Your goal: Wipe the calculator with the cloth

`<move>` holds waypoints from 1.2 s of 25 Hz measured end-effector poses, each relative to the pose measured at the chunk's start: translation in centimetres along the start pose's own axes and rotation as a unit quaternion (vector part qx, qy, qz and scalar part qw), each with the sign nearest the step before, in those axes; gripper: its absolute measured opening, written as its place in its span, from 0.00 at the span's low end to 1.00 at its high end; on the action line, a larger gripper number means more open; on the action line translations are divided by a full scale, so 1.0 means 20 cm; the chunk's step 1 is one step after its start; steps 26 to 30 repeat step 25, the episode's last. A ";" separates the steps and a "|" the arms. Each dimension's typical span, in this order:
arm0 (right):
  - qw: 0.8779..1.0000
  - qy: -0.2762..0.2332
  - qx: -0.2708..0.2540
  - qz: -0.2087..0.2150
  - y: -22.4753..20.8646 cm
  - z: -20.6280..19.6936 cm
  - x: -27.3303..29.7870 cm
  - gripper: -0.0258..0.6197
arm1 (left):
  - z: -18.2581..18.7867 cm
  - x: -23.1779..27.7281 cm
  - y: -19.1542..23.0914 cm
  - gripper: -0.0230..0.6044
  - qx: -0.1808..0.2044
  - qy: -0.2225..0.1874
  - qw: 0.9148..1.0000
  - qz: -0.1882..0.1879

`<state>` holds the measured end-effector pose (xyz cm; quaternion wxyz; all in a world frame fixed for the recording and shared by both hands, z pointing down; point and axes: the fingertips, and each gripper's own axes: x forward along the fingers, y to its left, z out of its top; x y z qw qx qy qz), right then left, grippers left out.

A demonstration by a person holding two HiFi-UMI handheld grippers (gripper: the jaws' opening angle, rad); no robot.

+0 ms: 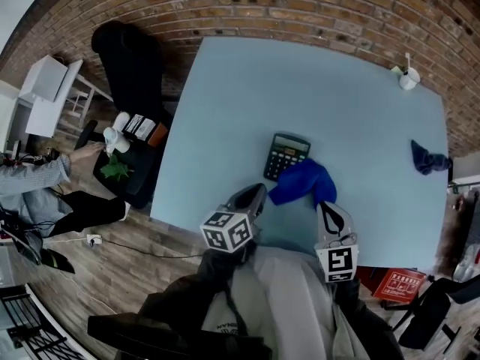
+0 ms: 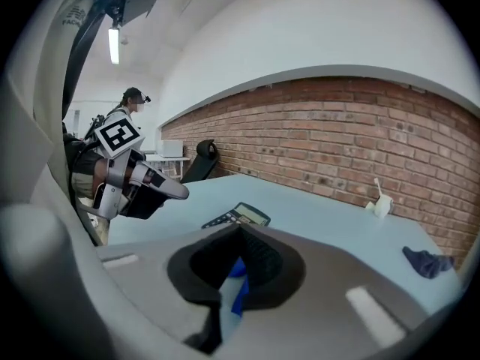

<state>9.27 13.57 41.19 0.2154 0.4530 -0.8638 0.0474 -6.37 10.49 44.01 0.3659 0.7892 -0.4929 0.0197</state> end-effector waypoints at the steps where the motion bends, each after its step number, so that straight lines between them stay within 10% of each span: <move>1: 1.000 0.005 0.005 0.004 0.01 -0.01 0.01 0.04 | 0.00 -0.01 0.01 0.05 -0.002 0.000 1.000 0.002; 30: 0.996 0.055 0.041 0.062 0.14 -0.17 0.04 0.04 | -0.10 -0.11 0.11 0.05 -0.041 0.007 0.999 0.034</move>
